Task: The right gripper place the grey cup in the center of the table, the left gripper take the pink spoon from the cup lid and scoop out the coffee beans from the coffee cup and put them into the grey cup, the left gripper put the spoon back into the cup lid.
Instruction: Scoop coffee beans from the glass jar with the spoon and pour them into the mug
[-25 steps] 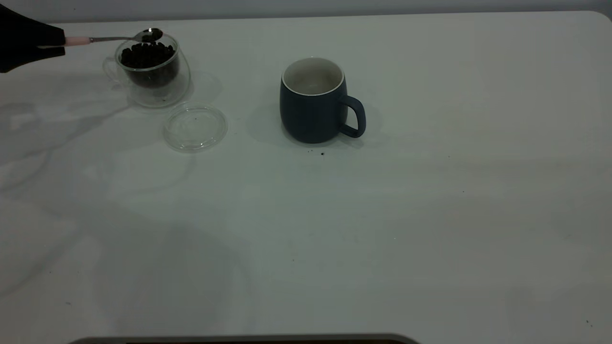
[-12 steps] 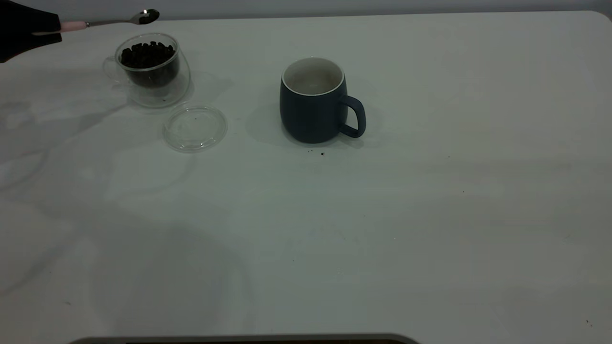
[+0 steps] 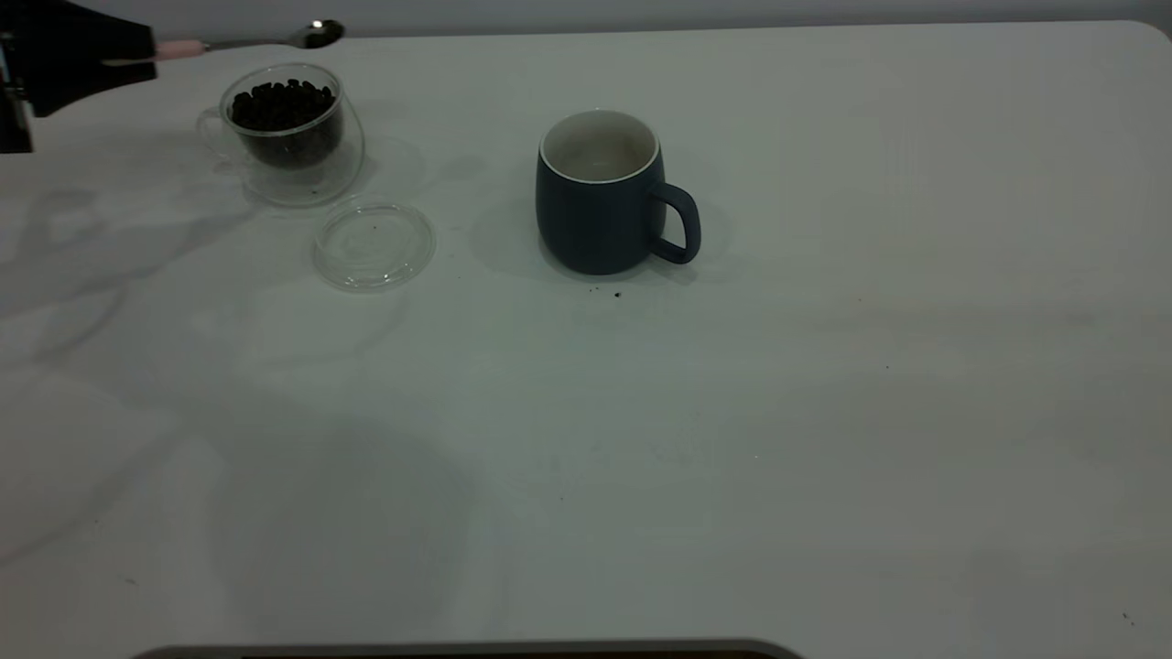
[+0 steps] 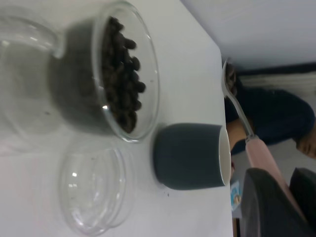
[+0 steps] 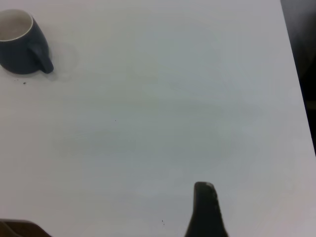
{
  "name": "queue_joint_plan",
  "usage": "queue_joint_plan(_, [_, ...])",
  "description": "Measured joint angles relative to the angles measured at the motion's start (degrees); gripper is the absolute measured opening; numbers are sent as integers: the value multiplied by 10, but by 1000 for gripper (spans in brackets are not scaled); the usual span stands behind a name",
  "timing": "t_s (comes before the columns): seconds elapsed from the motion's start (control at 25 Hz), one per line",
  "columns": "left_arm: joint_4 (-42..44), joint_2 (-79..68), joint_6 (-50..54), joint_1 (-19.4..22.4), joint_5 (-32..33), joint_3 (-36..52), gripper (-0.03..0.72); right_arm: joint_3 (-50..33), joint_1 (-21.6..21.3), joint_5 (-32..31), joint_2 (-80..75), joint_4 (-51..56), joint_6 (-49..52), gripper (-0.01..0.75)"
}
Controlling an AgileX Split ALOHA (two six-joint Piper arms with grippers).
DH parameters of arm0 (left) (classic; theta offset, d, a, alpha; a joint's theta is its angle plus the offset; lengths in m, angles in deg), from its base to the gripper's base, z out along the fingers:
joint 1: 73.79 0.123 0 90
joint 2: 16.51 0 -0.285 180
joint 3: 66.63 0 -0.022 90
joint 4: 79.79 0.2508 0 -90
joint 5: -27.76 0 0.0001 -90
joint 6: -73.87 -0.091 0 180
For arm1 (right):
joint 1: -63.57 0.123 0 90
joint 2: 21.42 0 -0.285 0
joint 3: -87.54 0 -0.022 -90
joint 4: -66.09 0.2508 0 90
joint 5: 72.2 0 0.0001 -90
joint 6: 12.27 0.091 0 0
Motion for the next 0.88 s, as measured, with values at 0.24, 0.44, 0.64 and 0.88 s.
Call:
queue_joint_plan(0.24, [-1, 0, 3, -41, 0, 0, 127, 0, 0, 0, 0, 0, 0, 591])
queue_joint_plan(0.44, [-3, 0, 11, -78, 0, 0, 127, 0, 0, 0, 0, 0, 0, 591])
queue_joint_plan(0.64, [-15, 0, 12, -119, 0, 0, 127, 0, 0, 0, 0, 0, 0, 591])
queue_joint_plan(0.88, [-17, 0, 19, -156, 0, 0, 127, 0, 0, 0, 0, 0, 0, 591])
